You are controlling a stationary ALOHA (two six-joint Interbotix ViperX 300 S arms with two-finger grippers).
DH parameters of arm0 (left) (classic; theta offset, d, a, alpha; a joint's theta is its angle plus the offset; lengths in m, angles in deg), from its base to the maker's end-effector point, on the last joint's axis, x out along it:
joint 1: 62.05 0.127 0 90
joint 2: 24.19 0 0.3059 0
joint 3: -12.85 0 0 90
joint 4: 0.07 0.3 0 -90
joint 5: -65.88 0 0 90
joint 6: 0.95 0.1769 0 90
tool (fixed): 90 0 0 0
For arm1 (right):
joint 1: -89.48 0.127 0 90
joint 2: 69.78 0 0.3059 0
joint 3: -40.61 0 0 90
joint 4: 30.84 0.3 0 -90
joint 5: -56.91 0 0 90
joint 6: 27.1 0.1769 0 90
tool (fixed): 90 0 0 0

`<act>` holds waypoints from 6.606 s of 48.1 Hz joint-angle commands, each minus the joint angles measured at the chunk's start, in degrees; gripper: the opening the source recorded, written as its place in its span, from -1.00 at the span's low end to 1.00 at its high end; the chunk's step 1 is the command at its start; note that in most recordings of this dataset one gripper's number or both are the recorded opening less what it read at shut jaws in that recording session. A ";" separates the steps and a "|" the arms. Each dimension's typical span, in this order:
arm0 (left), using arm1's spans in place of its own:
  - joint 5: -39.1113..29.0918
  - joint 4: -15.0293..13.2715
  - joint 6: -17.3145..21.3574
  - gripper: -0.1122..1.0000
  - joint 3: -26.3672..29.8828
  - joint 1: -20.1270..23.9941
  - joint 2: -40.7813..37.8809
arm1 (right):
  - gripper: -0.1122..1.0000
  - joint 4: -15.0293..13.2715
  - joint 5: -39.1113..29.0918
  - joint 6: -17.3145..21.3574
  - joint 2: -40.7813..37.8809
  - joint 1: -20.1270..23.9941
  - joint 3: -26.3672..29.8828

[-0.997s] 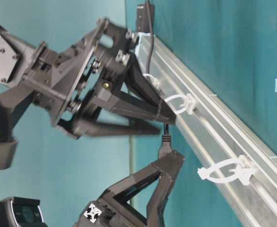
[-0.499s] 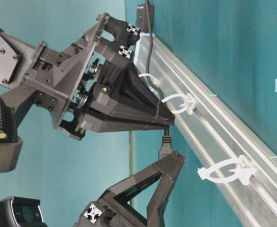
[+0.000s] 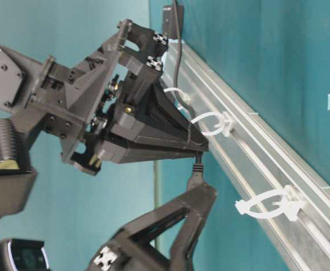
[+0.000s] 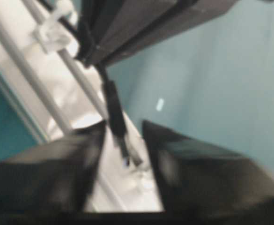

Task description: Pass the USB cable through three rings with both arms.

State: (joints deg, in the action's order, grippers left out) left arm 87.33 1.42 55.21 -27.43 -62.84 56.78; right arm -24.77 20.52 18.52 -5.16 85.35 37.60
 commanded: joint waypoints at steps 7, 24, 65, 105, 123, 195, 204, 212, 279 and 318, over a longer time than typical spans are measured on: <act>0.00 0.09 -3.69 0.90 -1.58 0.18 5.80 | -0.64 -2.72 0.00 -0.35 -0.79 0.26 0.44; -3.08 0.09 -4.57 0.94 -8.09 -0.09 18.72 | -0.64 -5.45 -0.97 -7.29 -1.58 1.41 0.44; -22.94 0.09 -3.96 0.94 -13.10 -0.62 39.90 | -0.64 -5.45 -0.97 -13.71 -4.22 4.83 1.49; -24.35 0.09 -4.39 0.93 -13.27 -0.62 40.34 | -0.64 -3.34 2.46 -10.72 -6.24 8.09 4.92; -24.35 0.09 -4.39 0.93 -13.36 -0.62 40.34 | -0.64 -1.49 2.72 -9.32 -7.03 9.67 6.59; -2.81 0.09 -5.19 0.88 -4.13 -8.96 4.13 | -0.64 -0.18 2.81 -0.44 -6.86 7.38 6.68; -2.46 0.18 -5.10 0.88 -3.52 -8.96 2.29 | -0.64 -0.18 2.72 -0.44 -6.86 7.29 6.77; -2.37 0.18 -5.10 0.88 -2.90 -9.14 0.88 | -0.64 -0.18 2.64 -0.44 -6.86 7.29 6.77; -0.88 0.18 -5.36 -0.61 -0.79 -9.14 -0.88 | -0.64 -0.44 3.34 -0.35 -6.59 7.21 6.24; -1.41 0.09 -6.06 -0.61 -1.41 -9.14 -0.53 | 0.77 -0.44 2.11 10.20 -3.69 4.39 5.01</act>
State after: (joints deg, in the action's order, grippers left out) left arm 85.83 1.42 49.23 -29.62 -71.80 55.20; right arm -25.13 22.63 26.43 -10.17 90.80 42.87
